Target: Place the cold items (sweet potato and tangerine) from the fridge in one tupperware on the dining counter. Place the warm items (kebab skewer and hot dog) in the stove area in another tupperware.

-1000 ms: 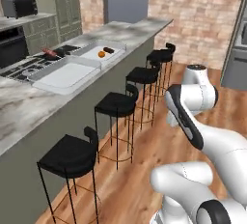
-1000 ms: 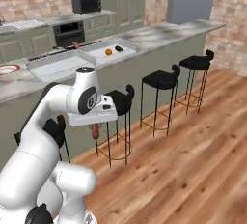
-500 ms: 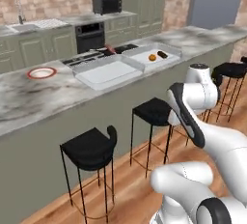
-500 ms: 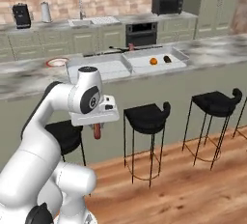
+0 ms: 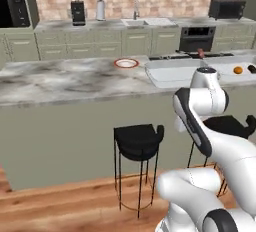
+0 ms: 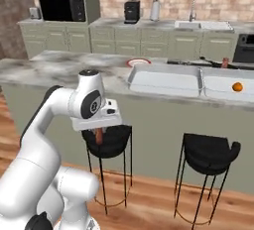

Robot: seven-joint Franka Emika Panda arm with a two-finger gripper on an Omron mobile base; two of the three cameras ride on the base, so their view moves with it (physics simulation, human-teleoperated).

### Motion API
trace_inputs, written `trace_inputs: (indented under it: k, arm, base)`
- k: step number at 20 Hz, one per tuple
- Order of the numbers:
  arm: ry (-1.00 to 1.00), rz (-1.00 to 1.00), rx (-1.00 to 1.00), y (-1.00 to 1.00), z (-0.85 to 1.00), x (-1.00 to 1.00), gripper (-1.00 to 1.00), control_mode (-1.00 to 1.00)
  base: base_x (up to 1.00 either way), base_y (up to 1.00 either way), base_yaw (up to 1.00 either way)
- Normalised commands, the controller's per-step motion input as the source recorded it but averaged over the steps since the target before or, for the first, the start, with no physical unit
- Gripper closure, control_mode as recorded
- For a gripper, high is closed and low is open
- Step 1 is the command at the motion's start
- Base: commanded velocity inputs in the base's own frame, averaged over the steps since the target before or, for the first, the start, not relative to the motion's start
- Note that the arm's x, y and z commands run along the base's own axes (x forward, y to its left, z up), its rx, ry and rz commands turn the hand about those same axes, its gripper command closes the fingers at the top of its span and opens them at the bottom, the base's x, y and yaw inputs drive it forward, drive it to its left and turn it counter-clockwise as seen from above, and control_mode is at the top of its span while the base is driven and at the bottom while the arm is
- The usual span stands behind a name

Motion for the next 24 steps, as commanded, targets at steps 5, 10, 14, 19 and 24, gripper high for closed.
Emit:
trace_inputs:
  k: [5, 10, 14, 19, 24]
  arm:
    - [0.00, 0.00, 0.00, 0.00, 0.00, 0.00, 1.00, 1.00]
    - [0.00, 0.00, 0.00, 0.00, 0.00, 0.00, 1.00, 1.00]
    - [0.00, 0.00, 0.00, 0.00, 0.00, 0.00, 1.00, 1.00]
    - [0.00, 0.00, 0.00, 0.00, 0.00, 0.00, 1.00, 1.00]
    - [0.00, 0.00, 0.00, 0.00, 0.00, 0.00, 1.00, 1.00]
  base:
    - [0.02, -0.91, 0.16]
    - [0.07, -0.33, -0.34]
    - [0.52, -0.22, -0.30]
    - [0.81, -0.33, -0.10]
    - [0.76, -0.30, 0.00]
